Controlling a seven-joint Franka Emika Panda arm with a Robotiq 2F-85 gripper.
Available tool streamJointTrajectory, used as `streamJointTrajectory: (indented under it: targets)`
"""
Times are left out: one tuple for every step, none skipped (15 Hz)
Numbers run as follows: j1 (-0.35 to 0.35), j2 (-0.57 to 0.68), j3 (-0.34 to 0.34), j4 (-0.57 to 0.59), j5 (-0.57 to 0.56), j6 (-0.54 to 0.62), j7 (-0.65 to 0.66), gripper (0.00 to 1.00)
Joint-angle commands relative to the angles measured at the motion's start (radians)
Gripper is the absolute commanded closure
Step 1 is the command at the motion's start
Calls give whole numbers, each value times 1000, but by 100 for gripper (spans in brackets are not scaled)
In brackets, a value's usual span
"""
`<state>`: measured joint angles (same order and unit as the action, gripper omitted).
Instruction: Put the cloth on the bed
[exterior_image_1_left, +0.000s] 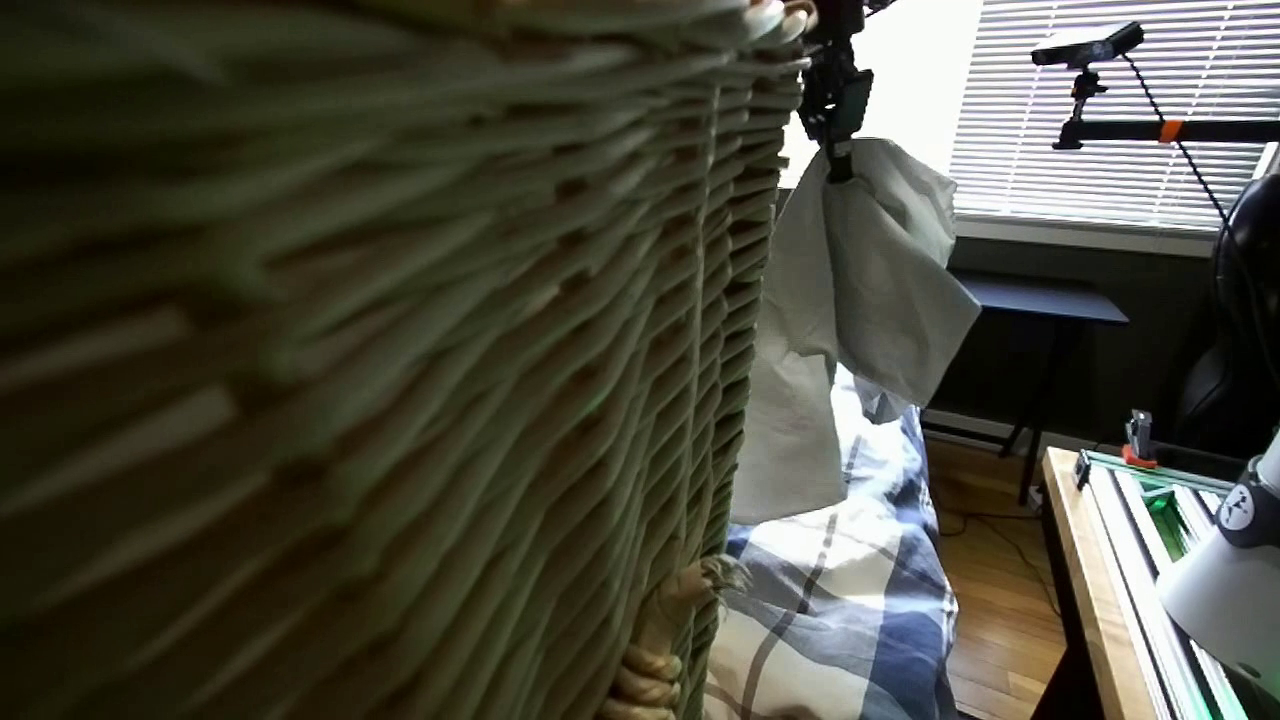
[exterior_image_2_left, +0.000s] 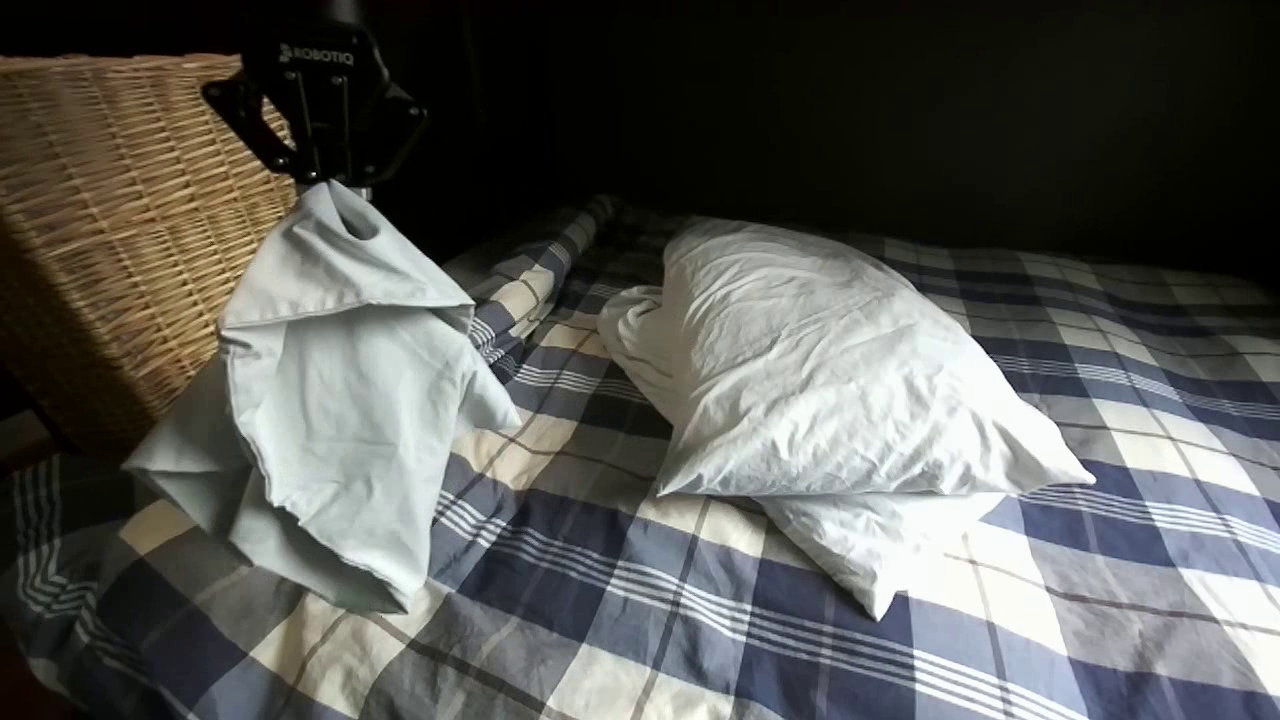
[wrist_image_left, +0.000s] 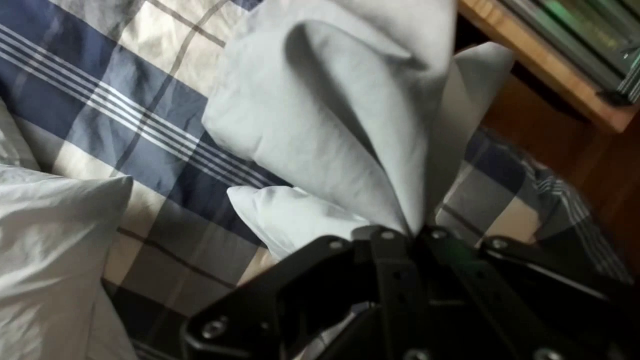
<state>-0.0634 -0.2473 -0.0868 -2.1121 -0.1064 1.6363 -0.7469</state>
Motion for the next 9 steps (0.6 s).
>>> streamJointTrajectory:
  targets:
    - [42, 42, 9, -37, -4, -17, -27, 99]
    - [51, 68, 14, -42, 6, -12, -16, 99]
    - [56, 95, 23, -48, 14, 14, 24, 99]
    - [62, 125, 28, -49, 29, 29, 46, 99]
    - [65, 156, 32, -50, 55, 73, 88, 99]
    - [66, 190, 36, -44, 79, 112, 118, 99]
    - [64, 223, 39, -43, 116, 173, 157, 99]
    - [61, 260, 42, -34, 145, 222, 197, 99]
    - [59, 293, 45, -25, 174, 261, 224, 99]
